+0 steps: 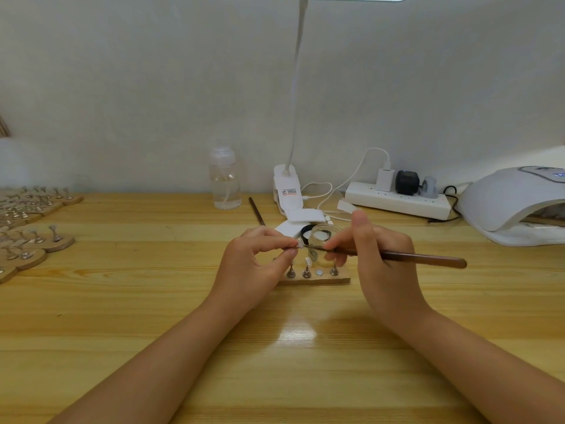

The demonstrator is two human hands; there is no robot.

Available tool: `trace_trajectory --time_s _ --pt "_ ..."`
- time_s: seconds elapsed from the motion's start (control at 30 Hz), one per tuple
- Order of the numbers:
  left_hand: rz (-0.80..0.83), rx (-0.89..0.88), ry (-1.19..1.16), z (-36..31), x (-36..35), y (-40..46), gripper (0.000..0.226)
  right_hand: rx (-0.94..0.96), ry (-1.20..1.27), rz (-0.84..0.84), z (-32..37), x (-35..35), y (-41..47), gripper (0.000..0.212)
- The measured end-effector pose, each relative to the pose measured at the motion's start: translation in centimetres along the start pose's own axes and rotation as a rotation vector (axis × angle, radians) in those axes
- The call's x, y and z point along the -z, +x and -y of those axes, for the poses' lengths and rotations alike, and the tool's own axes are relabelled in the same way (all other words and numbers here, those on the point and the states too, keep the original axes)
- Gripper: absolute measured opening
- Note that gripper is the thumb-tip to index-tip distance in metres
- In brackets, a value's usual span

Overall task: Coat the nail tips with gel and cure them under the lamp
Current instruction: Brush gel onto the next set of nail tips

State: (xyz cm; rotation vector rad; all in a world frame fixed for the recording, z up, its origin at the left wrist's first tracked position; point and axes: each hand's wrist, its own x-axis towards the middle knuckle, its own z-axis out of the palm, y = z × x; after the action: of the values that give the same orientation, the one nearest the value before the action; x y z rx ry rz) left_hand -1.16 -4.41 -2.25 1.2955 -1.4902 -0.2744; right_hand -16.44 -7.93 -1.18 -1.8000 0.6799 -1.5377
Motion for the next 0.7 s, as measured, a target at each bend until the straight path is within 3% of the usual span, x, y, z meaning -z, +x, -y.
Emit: trace_trajectory --time_s 0.43,0.53,0.7 --pt "0.005 0.000 0.000 -0.14 0.05 -0.08 0.024 0.009 -0.015 0.037 0.13 -0.16 -0.07 0.041" --pt "-0.011 -0.023 0.003 -0.08 0.04 -0.07 0.024 -0.050 0.037 -0.013 0.14 0.08 -0.16 0.046" --pt "-0.050 -0.049 -0.002 0.10 0.13 0.04 0.018 0.040 0.001 -0.062 -0.19 0.07 -0.32 0.039"
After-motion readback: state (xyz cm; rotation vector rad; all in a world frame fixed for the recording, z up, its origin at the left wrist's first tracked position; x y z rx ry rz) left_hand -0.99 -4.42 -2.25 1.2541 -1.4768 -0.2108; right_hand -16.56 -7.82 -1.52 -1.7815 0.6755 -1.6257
